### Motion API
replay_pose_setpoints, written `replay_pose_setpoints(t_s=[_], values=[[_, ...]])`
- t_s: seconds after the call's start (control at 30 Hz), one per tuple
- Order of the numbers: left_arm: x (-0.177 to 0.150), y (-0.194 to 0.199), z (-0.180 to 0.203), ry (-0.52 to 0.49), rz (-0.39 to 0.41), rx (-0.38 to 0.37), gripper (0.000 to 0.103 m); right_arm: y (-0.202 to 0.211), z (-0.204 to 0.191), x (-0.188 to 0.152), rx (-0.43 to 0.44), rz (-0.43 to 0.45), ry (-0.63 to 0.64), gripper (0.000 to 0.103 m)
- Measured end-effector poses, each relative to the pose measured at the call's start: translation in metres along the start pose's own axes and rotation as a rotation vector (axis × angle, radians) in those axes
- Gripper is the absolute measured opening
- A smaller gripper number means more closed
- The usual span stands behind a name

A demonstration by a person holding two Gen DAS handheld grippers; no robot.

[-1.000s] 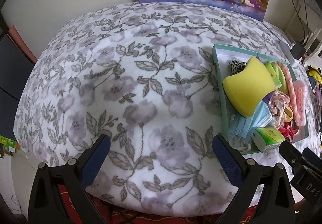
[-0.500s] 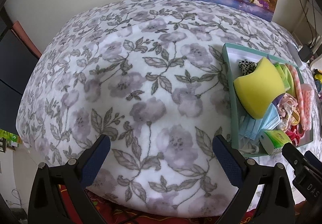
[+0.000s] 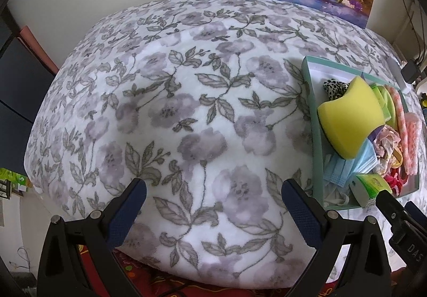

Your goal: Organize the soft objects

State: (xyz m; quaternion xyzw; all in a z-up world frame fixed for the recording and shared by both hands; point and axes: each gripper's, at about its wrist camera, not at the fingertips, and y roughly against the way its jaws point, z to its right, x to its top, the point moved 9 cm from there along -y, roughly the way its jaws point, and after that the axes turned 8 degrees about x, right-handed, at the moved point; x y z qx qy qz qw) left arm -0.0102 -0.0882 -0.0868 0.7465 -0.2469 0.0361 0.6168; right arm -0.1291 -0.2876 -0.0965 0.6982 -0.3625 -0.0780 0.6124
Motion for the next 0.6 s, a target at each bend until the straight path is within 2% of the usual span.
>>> replay_pose_setpoints(t_s=[0.6], values=[[-0.0032, -0.0048, -0.0043, 0.018, -0.027, -0.002, 0.101, -0.0009, 0.0003, -0.0002, 0.0, -0.002, 0.002, 0.102]])
